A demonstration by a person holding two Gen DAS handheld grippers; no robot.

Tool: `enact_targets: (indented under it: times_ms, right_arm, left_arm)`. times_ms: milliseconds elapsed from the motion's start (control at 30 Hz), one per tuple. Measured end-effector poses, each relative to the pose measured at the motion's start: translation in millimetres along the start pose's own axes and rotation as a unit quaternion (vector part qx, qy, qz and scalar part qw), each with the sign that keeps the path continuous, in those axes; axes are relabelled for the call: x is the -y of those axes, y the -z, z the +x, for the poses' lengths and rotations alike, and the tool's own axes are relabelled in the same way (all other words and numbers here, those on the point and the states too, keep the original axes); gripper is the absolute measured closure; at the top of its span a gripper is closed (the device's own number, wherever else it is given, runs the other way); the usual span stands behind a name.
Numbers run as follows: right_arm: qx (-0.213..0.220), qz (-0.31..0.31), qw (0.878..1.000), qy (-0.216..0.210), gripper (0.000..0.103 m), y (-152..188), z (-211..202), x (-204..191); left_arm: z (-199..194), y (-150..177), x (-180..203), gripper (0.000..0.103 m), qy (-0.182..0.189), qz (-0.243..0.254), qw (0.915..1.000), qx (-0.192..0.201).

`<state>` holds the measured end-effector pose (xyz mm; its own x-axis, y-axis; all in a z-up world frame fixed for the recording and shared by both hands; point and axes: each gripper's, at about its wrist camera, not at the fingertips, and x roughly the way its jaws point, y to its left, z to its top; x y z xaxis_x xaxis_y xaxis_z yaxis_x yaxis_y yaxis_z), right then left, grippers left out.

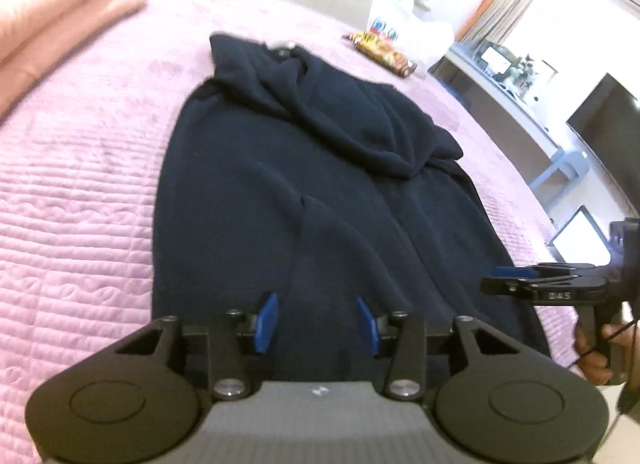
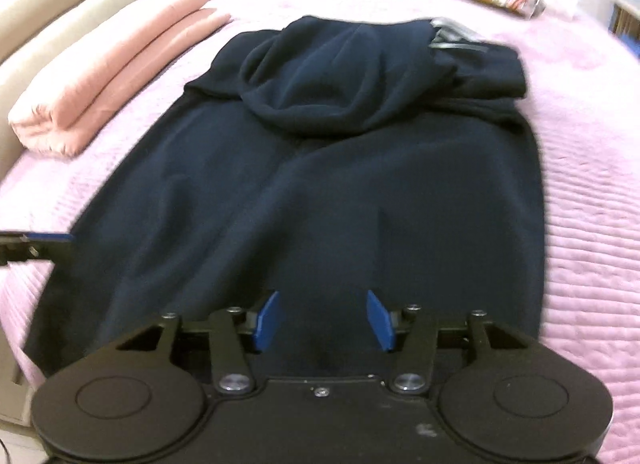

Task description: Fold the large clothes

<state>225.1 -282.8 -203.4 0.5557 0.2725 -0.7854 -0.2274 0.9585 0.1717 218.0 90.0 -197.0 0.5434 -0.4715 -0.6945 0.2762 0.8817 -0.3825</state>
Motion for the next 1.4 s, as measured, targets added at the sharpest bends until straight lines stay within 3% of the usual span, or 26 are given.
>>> enact_targets:
  times_ms: [100,200,300,367,433,533,600,700,767,800,833,900,933,967,1033,1167,1333,1400]
  right_arm:
    - [0.027,-0.007,1.0,0.01,0.039,21,-15,2]
    - [0.03,0.01,0.998,0.048,0.034,42,-34,-1]
    - [0.018,0.03,0.996,0.08,0.028,63,-58,2]
    - [0.011,0.056,0.995,0.078,0.028,75,-74,10]
    - [0.0,0.079,0.994,0.078,0.026,82,-81,21]
    - [-0.017,0.11,0.989,0.1,0.026,90,-82,34]
    - [-0.021,0.142,0.986,0.085,0.026,99,-83,44]
    - [-0.028,0.18,0.982,0.057,0.026,111,-81,54]
    - [-0.034,0.191,0.979,0.055,0.026,115,-76,54]
    - [-0.037,0.199,0.978,0.049,0.026,116,-72,53]
    - [-0.04,0.204,0.977,0.039,0.026,117,-67,50]
    - [-0.039,0.195,0.979,0.05,0.025,116,-61,38]
    - [-0.033,0.174,0.982,0.066,0.046,112,-59,28]
    - [-0.026,0.152,0.985,0.072,0.08,110,-62,21]
    - [-0.002,0.128,0.989,0.072,0.092,104,-79,14]
    - [0.034,0.125,0.989,0.074,0.093,107,-114,26]
    - [-0.028,0.169,0.982,0.075,0.093,140,-74,49]
    - [-0.007,0.174,0.983,0.065,0.092,142,-82,50]
  left_arm:
    - [-17,19,9,0.052,-0.033,0.012,0.9985,0.041]
    - [-43,43,14,0.052,-0.081,-0.008,0.9949,0.059]
    - [-66,59,19,0.05,-0.131,-0.014,0.9903,0.042]
    - [-77,63,15,0.042,-0.154,-0.04,0.9868,0.027]
    - [-84,64,3,0.033,-0.133,-0.082,0.9877,0.012]
    - [-81,69,-19,0.032,-0.075,-0.152,0.9854,0.011]
    - [-67,70,-29,0.032,-0.051,-0.194,0.9796,-0.007]
    - [-46,68,-25,0.032,-0.04,-0.189,0.9809,-0.024]
    - [-33,65,-20,0.052,-0.035,-0.185,0.9816,-0.032]
    - [-28,64,-15,0.084,-0.04,-0.176,0.9831,-0.032]
    - [-25,64,-10,0.097,-0.052,-0.167,0.984,-0.032]
    - [-26,65,-4,0.098,-0.066,-0.154,0.9856,-0.023]
    - [-29,67,-3,0.098,-0.066,-0.152,0.9861,-0.014]
    - [-39,68,-5,0.098,-0.062,-0.153,0.9863,0.005]
    - [-64,71,-16,0.099,-0.04,-0.165,0.9841,0.053]
    - [-84,82,-47,0.098,-0.017,-0.202,0.9778,0.054]
    - [-66,101,-52,0.096,-0.028,-0.207,0.9775,0.029]
    - [-69,104,-53,0.092,-0.016,-0.221,0.9748,0.027]
